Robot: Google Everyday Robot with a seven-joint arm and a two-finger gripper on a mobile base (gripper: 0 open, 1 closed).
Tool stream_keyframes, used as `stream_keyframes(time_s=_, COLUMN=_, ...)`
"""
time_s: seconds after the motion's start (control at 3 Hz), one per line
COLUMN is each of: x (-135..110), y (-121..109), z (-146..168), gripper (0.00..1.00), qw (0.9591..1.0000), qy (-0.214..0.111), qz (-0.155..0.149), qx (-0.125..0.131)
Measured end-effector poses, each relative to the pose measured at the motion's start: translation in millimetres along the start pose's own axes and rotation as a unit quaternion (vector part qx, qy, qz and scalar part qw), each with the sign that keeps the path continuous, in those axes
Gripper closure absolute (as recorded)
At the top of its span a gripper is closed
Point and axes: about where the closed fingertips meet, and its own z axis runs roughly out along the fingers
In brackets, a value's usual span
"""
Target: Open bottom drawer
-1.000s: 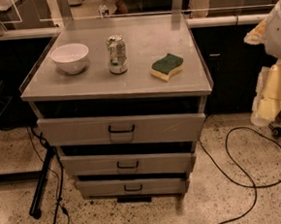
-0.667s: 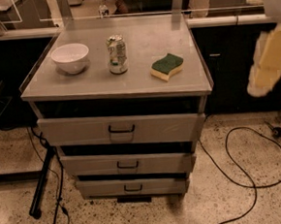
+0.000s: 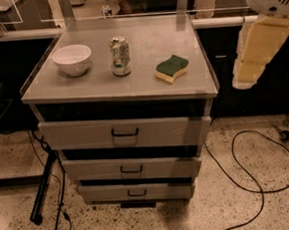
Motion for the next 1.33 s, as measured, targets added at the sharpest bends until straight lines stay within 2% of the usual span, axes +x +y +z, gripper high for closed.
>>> stream_keyframes(time_s=0.33, x=-1.2, y=16.9, z=7.8, gripper=0.0, qw=1.0, qy=-0.004, qz=-0.005, qx=-0.004)
stream_keyframes(time_s=0.67, x=-0.5, y=68.4, z=37.5, gripper=0.0, qw=0.9993, qy=-0.009, qz=-0.002, qx=-0.035)
stream_keyframes(time_s=1.0, x=8.8, y=126.8, z=79.4, gripper=0.0, qw=0.9956, qy=-0.003, qz=0.004, qx=-0.093)
stream_keyframes(time_s=1.33, x=8.8, y=126.8, z=79.4, gripper=0.0, qw=0.9956, qy=-0.003, qz=0.004, qx=-0.093)
